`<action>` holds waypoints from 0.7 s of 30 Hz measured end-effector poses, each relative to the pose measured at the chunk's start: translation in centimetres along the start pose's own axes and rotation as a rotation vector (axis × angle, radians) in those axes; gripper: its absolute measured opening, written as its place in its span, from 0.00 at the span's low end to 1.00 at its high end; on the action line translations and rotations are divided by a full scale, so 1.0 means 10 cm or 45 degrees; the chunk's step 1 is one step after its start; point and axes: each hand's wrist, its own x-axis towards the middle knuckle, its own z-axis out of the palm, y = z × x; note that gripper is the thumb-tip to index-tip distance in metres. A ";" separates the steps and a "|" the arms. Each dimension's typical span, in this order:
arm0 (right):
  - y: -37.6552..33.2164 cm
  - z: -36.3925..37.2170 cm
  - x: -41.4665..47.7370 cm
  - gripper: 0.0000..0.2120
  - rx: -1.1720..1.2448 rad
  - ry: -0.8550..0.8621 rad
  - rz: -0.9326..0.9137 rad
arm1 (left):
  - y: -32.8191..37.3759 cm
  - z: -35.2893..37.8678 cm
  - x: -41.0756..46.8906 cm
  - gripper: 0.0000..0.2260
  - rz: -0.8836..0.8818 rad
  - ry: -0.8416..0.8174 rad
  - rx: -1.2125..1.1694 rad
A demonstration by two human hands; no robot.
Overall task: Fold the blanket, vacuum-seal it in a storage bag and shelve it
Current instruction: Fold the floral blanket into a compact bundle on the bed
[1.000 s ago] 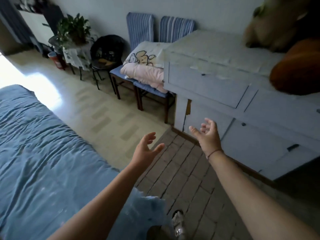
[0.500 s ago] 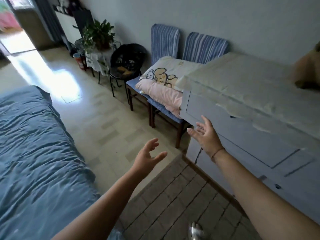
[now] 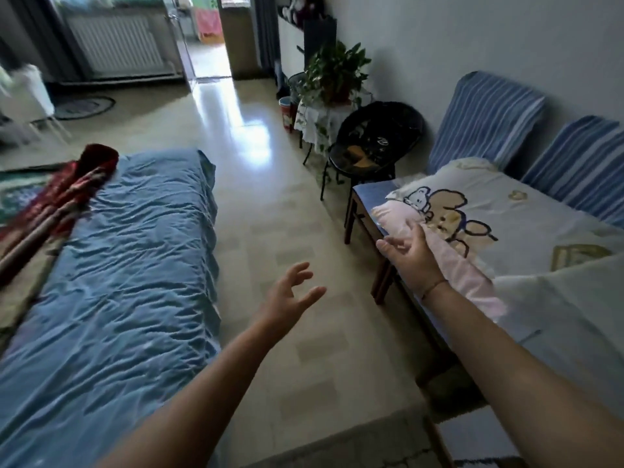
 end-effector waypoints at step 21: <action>-1.08 3.24 5.10 0.33 -0.090 -0.383 -0.061 | -0.83 -3.14 4.66 0.20 -0.199 0.344 -0.059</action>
